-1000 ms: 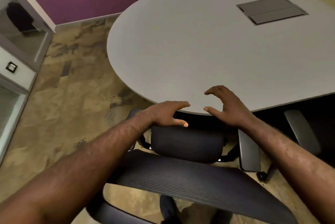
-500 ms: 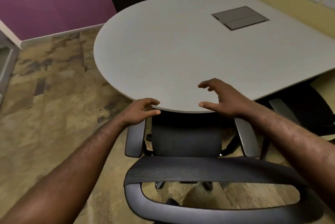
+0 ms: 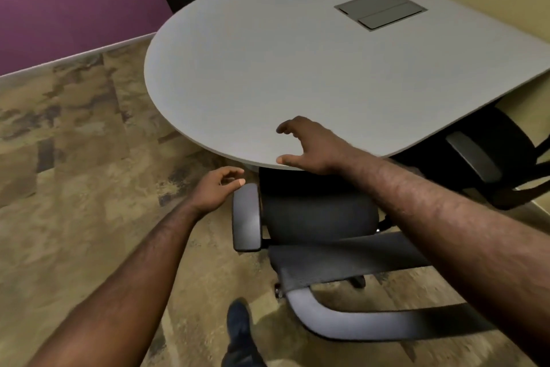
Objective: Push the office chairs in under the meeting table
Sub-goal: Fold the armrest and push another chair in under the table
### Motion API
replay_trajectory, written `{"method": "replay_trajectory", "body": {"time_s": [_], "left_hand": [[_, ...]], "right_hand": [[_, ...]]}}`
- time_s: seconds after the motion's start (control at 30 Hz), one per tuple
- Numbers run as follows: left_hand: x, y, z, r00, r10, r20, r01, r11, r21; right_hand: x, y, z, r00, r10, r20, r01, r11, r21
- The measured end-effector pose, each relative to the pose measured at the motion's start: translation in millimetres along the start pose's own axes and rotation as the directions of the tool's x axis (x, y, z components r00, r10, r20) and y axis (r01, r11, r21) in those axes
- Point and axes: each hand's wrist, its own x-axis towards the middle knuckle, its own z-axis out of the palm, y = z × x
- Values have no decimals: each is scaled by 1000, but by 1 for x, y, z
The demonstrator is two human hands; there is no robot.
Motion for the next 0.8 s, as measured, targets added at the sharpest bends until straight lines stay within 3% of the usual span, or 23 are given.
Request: {"method": "replay_trajectory", "body": {"time_s": [0.2, 0.37, 0.57, 0.73, 0.8], "left_hand": [[28, -65, -50, 995, -99, -32, 98, 995, -37], [50, -98, -61, 987, -155, 41, 158, 983, -90], [80, -140, -32, 939, -304, 160, 334, 918, -216], [103, -172, 19, 808, -505, 302, 583, 757, -295], [110, -179, 40, 752, -515, 411, 651, 676, -344]], "right_hand": [[64, -25, 64, 974, 215, 67, -219, 974, 59], [96, -36, 136, 880, 435, 191, -454, 889, 66], [94, -32, 237, 596, 762, 255, -801, 586, 120], [89, -26, 302, 410, 869, 277, -911, 377, 166], [88, -23, 320, 359, 887, 292, -933, 326, 154]]}}
